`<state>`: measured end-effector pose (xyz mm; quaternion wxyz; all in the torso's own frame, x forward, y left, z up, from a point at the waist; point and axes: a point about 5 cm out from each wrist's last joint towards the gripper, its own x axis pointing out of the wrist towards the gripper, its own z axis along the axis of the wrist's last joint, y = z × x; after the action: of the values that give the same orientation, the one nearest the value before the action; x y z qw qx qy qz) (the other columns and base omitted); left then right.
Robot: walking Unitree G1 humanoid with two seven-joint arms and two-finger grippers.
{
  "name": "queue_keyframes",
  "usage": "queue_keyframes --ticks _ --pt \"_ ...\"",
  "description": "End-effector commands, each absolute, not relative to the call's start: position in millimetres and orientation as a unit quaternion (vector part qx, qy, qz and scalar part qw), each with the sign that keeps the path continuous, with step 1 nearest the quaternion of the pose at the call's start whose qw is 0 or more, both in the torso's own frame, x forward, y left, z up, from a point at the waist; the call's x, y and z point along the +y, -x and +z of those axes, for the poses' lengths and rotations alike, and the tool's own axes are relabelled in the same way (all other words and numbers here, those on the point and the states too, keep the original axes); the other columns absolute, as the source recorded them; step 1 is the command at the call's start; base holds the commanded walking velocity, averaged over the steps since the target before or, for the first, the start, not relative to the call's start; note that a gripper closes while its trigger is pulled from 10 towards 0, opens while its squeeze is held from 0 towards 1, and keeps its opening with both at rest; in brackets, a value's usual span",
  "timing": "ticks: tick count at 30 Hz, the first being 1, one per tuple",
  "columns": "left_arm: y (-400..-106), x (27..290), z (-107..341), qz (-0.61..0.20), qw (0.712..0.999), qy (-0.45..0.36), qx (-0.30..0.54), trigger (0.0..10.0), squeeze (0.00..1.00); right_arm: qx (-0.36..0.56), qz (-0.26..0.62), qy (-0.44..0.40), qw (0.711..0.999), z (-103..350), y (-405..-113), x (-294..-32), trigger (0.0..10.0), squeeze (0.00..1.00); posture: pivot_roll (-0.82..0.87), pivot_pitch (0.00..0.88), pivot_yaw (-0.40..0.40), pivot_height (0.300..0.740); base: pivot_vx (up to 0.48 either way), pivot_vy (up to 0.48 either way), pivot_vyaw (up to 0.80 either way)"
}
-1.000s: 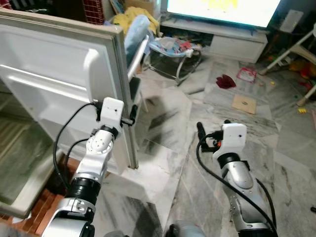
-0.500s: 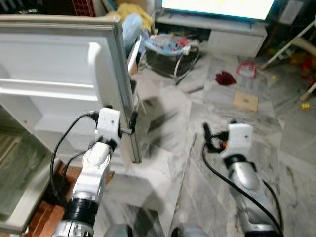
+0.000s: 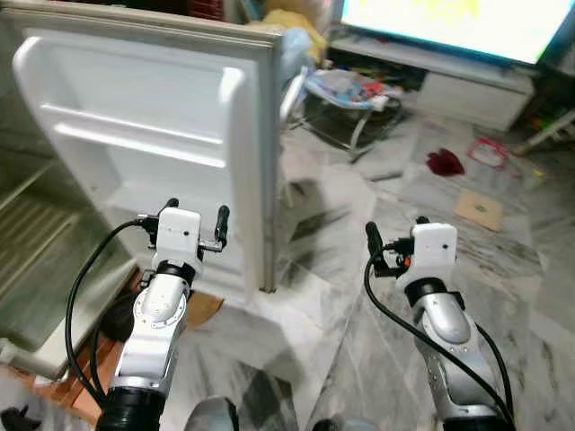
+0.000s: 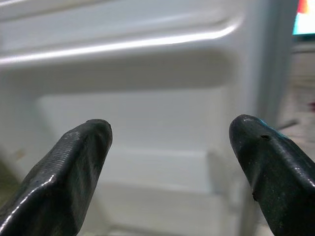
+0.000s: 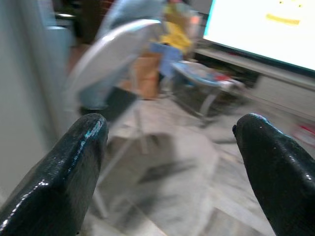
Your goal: Restocking fridge
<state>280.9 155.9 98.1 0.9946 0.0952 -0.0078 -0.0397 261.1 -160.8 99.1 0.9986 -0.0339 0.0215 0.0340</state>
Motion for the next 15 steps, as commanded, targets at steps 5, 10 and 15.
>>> queue_keyframes --ticks 5,10,15 --pt "-280 153 101 -0.043 0.994 -0.099 -0.01 10.0 0.0 0.022 0.029 0.037 0.999 98 -262 -164 10.0 0.0 0.0 0.038 -0.021 0.74 0.0 0.0 0.8" --pt "-279 155 100 -0.028 0.995 -0.099 -0.001 10.0 0.0 0.023 0.029 0.035 0.999 98 -261 -163 10.0 0.0 0.0 0.041 -0.019 0.74 0.0 0.0 0.8" --pt "-274 163 97 -0.015 0.994 -0.106 0.012 10.0 0.0 0.024 0.031 0.033 0.999 97 -261 -163 10.0 0.0 0.0 0.046 -0.017 0.74 0.0 0.0 0.8"
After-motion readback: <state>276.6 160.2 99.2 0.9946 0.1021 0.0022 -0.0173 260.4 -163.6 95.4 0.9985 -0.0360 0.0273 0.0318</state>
